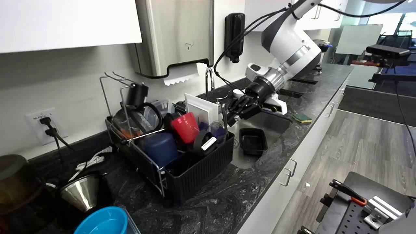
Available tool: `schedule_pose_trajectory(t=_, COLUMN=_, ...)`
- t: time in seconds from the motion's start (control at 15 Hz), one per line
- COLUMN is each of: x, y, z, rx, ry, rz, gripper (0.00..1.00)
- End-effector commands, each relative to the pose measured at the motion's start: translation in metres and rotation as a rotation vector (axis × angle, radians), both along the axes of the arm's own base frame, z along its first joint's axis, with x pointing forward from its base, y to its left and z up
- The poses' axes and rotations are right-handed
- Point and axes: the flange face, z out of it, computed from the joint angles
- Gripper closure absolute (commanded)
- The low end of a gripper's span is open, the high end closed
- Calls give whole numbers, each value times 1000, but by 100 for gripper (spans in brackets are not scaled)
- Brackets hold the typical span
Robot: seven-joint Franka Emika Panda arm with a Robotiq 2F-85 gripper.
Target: Pick the knife in the sink and put it in the rack
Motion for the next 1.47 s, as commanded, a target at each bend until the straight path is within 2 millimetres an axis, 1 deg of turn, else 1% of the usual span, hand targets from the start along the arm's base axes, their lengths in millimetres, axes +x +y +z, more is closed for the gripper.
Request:
schedule_pose_trajectory(t=0.0, x=-10, y=0, z=-10, rx=-27, ry=30, rz=29, gripper=39)
schedule_pose_trajectory(t=0.07, x=-12, y=0, z=-12, rx=-33, ry=36, rz=37, gripper=31)
schedule_pose_trajectory(t=0.27, x=-14, y=0, z=-13, rx=-47, ry=39, rz=53, gripper=12)
schedule_pose_trajectory(t=0.33, x=-14, y=0, z=-13, rx=-54, ry=36, rz=59, gripper=4)
schedule_pose_trajectory(t=0.4, x=-14, y=0, z=-11, rx=-63, ry=27, rz=69, gripper=1)
schedule_pose_trajectory(t=0.53, x=-15, y=2, z=-5, rx=-100, ry=6, rz=104, gripper=0)
schedule_pose_trajectory(t=0.67, x=-15, y=5, z=7, rx=-146, ry=-18, rz=157, gripper=0)
schedule_pose_trajectory(t=1.27, x=-26, y=26, z=85, rx=-293, ry=-199, rz=367, gripper=0)
schedule_pose_trajectory(t=1.4, x=-30, y=32, z=97, rx=-329, ry=-231, rz=426, gripper=0)
